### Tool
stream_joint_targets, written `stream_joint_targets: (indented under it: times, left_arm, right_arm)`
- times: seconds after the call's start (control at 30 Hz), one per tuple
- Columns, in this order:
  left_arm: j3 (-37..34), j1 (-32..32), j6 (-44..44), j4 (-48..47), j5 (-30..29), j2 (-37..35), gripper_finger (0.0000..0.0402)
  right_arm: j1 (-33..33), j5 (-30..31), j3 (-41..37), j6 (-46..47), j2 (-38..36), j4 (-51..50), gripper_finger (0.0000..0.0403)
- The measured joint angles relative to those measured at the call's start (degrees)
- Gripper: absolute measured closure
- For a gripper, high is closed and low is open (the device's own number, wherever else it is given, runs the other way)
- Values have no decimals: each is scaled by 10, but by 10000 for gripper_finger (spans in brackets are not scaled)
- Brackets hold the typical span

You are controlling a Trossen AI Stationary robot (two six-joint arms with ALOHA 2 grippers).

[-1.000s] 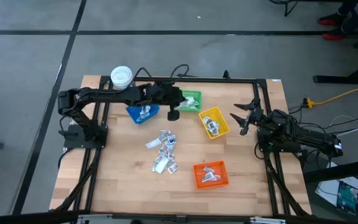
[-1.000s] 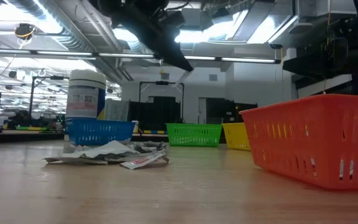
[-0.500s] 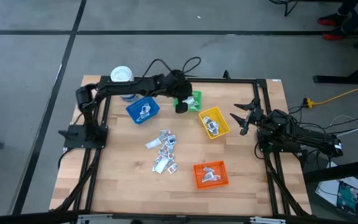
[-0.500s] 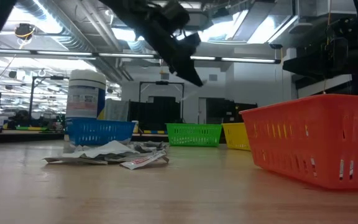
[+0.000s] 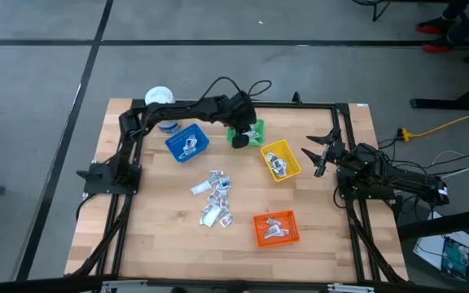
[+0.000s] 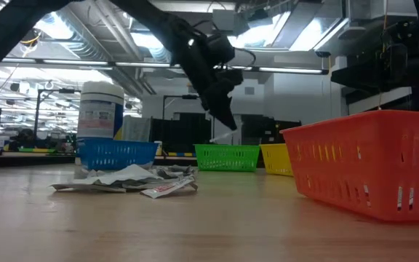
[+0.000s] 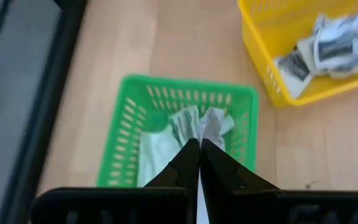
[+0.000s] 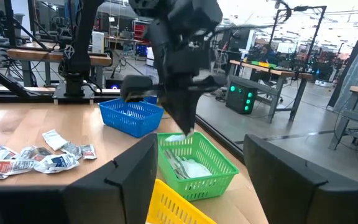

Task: Pick & Place First Aid Supplies
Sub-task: Put the white bandage into the green bin

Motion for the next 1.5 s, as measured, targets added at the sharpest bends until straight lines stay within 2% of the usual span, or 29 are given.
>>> stream_joint_targets:
  times: [0.47, 0.87, 1.0, 1.5]
  left_arm:
    - [0, 7, 19, -30, -11, 29, 388]
    - [0, 1, 21, -34, -25, 20, 283]
    - [0, -7, 23, -44, -39, -1, 263]
    - [0, -77, 49, -68, -42, -80, 267]
  right_arm:
    - [0, 0, 0, 0, 0, 0, 166]
    - [0, 0, 0, 0, 0, 0, 166]
    - [0, 0, 0, 0, 0, 0, 166]
    - [0, 0, 0, 0, 0, 0, 166]
